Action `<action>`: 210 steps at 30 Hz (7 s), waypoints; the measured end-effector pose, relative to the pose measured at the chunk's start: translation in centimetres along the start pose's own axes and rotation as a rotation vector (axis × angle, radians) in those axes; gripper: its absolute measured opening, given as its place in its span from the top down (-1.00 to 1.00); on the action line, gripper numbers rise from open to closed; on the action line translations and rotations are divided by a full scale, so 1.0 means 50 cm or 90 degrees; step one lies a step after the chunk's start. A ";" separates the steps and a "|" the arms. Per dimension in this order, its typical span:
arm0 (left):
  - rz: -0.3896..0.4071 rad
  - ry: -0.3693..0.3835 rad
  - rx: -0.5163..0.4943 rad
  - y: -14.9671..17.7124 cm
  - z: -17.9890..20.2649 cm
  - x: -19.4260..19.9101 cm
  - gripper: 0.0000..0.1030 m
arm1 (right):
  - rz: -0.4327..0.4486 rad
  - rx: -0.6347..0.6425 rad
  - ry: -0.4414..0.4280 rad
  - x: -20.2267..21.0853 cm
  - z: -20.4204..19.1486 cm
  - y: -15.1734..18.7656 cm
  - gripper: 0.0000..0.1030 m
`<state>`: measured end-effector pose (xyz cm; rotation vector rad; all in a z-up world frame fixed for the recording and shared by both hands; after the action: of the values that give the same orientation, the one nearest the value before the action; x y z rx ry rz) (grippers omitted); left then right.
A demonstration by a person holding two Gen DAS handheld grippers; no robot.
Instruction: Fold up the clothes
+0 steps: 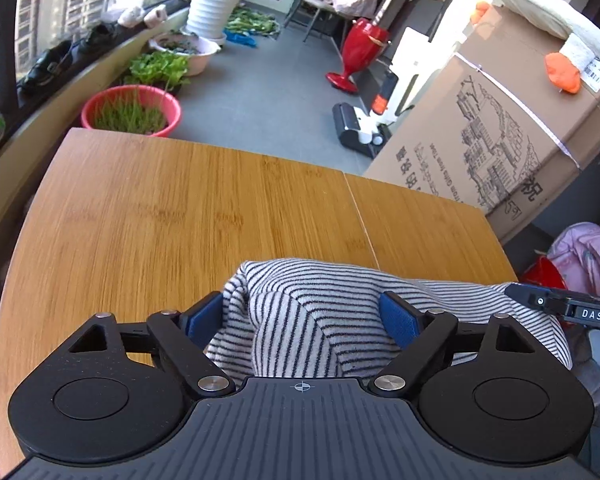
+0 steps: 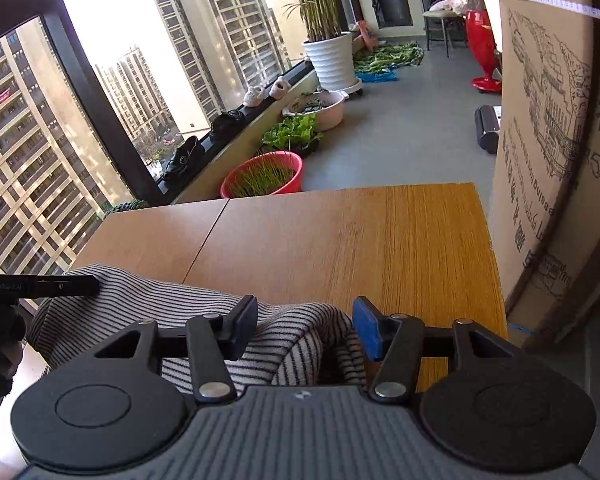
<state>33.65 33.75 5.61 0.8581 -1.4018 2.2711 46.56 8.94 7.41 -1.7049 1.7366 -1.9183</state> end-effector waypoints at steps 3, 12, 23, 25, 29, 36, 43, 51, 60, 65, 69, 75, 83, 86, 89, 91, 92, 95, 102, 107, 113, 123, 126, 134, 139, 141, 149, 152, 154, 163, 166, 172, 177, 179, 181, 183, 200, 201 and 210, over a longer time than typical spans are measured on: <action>0.078 0.002 -0.042 -0.001 0.027 0.070 -0.67 | 0.062 0.145 0.008 0.059 -0.063 -0.044 -0.05; 0.012 0.131 -0.055 0.109 0.111 0.026 -0.66 | -0.044 0.248 -0.039 -0.062 -0.202 0.030 -0.03; -0.011 0.150 -0.014 0.170 0.003 0.104 -0.65 | -0.120 0.272 -0.210 0.110 -0.327 0.147 -0.16; -0.009 0.155 -0.005 0.168 -0.003 0.106 -0.70 | -0.096 0.285 -0.207 0.101 -0.323 0.108 -0.38; -0.004 0.167 0.009 0.165 0.002 0.098 -0.81 | -0.135 0.217 -0.232 0.019 -0.291 0.097 -0.54; 0.013 0.202 0.022 0.170 -0.013 0.097 -0.82 | -0.154 0.076 -0.363 0.000 -0.282 0.143 -0.59; 0.049 0.200 0.063 0.159 -0.037 0.095 -0.83 | -0.144 0.139 -0.327 0.031 -0.361 0.166 0.20; 0.082 0.209 0.145 0.120 -0.084 0.160 -0.89 | -0.004 0.474 -0.081 0.117 -0.405 0.113 0.61; 0.113 0.210 0.149 0.061 -0.081 0.213 -0.92 | 0.175 0.978 0.117 0.142 -0.534 0.273 0.60; 0.122 0.144 0.116 0.025 -0.074 0.207 -0.93 | 0.181 1.017 0.084 0.175 -0.573 0.373 0.56; 0.098 0.067 0.058 0.033 -0.074 0.167 -0.68 | 0.120 0.862 -0.027 0.219 -0.596 0.393 0.49; 0.048 0.005 0.064 0.085 -0.140 0.126 -0.54 | 0.115 0.542 -0.090 0.355 -0.503 0.283 0.09; 0.050 0.009 0.072 0.111 -0.152 0.124 -0.57 | 0.060 -0.007 -0.115 0.428 -0.228 0.265 -0.14; 0.051 -0.003 0.062 0.113 -0.143 0.124 -0.57 | -0.005 -0.122 -0.176 0.387 -0.193 0.309 -0.21; 0.049 -0.005 0.055 0.116 -0.129 0.128 -0.57 | -0.014 -0.127 -0.217 0.355 -0.203 0.302 0.03; 0.045 -0.001 0.046 0.120 -0.116 0.134 -0.54 | -0.020 -0.130 -0.244 0.334 -0.210 0.297 0.65; 0.041 0.003 0.040 0.122 -0.108 0.138 -0.54 | -0.023 -0.132 -0.258 0.324 -0.213 0.295 0.71; 0.029 0.029 0.026 0.140 -0.086 0.153 -0.54 | 0.025 -0.072 -0.201 0.308 -0.179 0.240 0.74; 0.020 0.071 0.008 0.185 -0.039 0.133 -0.74 | 0.038 0.008 0.023 0.234 -0.040 0.201 0.68; 0.052 0.029 0.010 0.154 -0.059 0.149 -0.79 | 0.073 0.092 0.097 0.214 -0.079 0.205 0.52; 0.139 0.047 0.000 0.141 -0.011 0.274 -0.81 | 0.165 0.097 0.085 0.281 -0.122 0.164 0.22; 0.070 -0.001 -0.115 0.184 0.070 0.143 -0.85 | 0.104 0.025 -0.015 0.146 -0.154 0.193 -0.25; 0.069 -0.004 -0.108 0.174 0.060 0.127 -0.87 | 0.107 -0.012 -0.029 0.134 -0.135 0.189 -0.32; 0.078 -0.005 -0.122 0.164 0.054 0.097 -0.92 | 0.121 0.006 -0.011 0.121 -0.137 0.198 -0.44; 0.088 0.003 -0.115 0.154 0.046 0.106 -0.92 | 0.130 0.036 0.019 0.118 -0.142 0.197 -0.55; 0.100 0.022 -0.102 0.153 0.054 0.142 -0.92 | 0.127 0.053 0.051 0.124 -0.141 0.201 -0.78; 0.092 0.055 -0.113 0.216 0.077 0.244 -0.36 | 0.204 0.208 0.085 0.214 -0.215 0.225 -0.16; 0.093 0.044 -0.115 0.223 0.070 0.224 -0.37 | 0.158 0.190 0.024 0.199 -0.250 0.253 -0.13; 0.097 0.034 -0.128 0.214 0.067 0.202 -0.39 | 0.146 0.182 0.040 0.178 -0.247 0.261 -0.14; 0.110 0.015 -0.164 0.114 0.046 0.062 -0.41 | 0.145 0.165 0.090 0.117 -0.230 0.217 -0.15; 0.119 0.009 -0.175 0.080 0.046 0.023 -0.43 | 0.143 0.162 0.114 0.096 -0.222 0.199 -0.16; 0.148 -0.010 -0.154 0.077 0.042 0.026 -0.57 | 0.153 0.144 0.120 0.062 -0.198 0.165 -0.29; 0.232 -0.042 -0.172 0.147 0.078 0.125 -0.95 | 0.247 0.126 0.147 0.120 -0.196 0.172 -1.00; 0.258 -0.052 -0.185 0.181 0.101 0.160 -1.00 | 0.248 0.114 0.153 0.133 -0.203 0.188 -1.00; 0.272 -0.055 -0.187 0.199 0.119 0.182 -1.00 | 0.230 0.099 0.157 0.140 -0.210 0.206 -1.00; 0.239 -0.061 -0.184 0.219 0.130 0.181 -1.00 | 0.226 0.103 0.176 0.151 -0.220 0.221 -1.00; 0.221 -0.128 -0.111 0.328 0.140 0.274 -1.00 | 0.262 -0.063 0.186 0.299 -0.221 0.360 -1.00; 0.217 -0.129 -0.108 0.330 0.140 0.275 -1.00 | 0.258 -0.067 0.184 0.300 -0.221 0.364 -1.00; 0.202 -0.125 -0.114 0.342 0.146 0.275 -1.00 | 0.244 -0.026 0.196 0.297 -0.251 0.365 -1.00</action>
<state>15.81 19.06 5.21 0.8712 -1.9184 2.2833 21.08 1.01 7.00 -1.0210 2.0295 -2.0464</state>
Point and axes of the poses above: each gripper's, at about its wrist camera, not at the fingertips, and x roughly against the way its jaws point, z to its right, y to its underside, the point moved 9 cm from there along -x, roughly the way its jaws point, and after that the axes turned 1 degree about x, right-handed, at the moved point
